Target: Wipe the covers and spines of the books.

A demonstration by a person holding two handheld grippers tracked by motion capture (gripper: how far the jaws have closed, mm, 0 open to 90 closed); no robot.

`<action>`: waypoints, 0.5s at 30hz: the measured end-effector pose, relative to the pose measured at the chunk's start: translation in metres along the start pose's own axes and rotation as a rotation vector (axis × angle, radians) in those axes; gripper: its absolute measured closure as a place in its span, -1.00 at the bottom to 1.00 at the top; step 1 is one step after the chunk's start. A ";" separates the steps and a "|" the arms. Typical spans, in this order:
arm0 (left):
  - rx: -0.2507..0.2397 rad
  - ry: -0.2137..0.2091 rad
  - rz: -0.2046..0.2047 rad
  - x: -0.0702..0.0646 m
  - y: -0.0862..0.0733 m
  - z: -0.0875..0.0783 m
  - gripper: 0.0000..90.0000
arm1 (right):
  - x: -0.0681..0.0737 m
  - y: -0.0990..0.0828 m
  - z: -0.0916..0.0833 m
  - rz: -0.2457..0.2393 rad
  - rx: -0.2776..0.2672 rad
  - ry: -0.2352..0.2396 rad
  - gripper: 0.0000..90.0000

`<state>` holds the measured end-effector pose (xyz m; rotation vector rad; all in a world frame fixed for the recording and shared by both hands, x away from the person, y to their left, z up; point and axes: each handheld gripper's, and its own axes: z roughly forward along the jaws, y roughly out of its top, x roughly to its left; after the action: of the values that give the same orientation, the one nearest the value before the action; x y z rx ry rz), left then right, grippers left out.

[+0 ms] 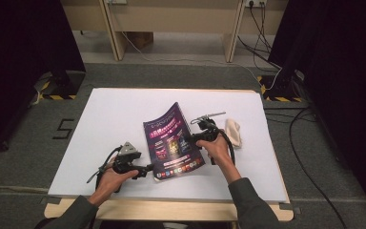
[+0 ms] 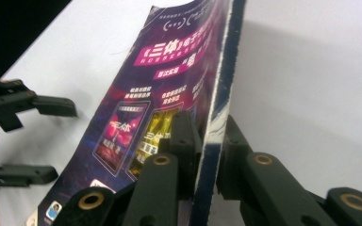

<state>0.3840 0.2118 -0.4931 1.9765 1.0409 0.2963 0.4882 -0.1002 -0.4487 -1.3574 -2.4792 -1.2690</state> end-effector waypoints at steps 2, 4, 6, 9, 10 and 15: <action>-0.004 0.001 -0.009 0.005 0.000 -0.006 -0.55 | 0.003 0.009 -0.003 -0.022 0.014 -0.016 0.83; 0.000 0.004 -0.008 0.011 -0.002 -0.010 -0.55 | 0.006 0.018 -0.005 -0.048 0.041 -0.037 0.84; -0.002 0.008 -0.017 0.015 -0.004 -0.013 -0.55 | 0.010 0.026 -0.007 -0.083 0.063 -0.063 0.85; 0.011 0.016 -0.026 0.022 -0.008 -0.018 -0.55 | 0.016 0.039 -0.010 -0.121 0.079 -0.094 0.86; 0.016 0.018 -0.028 0.024 -0.010 -0.020 -0.55 | 0.018 0.043 -0.011 -0.135 0.084 -0.107 0.86; 0.030 0.032 -0.028 0.031 -0.015 -0.026 -0.55 | 0.030 0.063 -0.022 -0.201 0.102 -0.174 0.86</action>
<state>0.3808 0.2546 -0.4945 1.9879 1.0982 0.2997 0.5086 -0.0767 -0.3824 -1.2725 -2.8178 -1.0794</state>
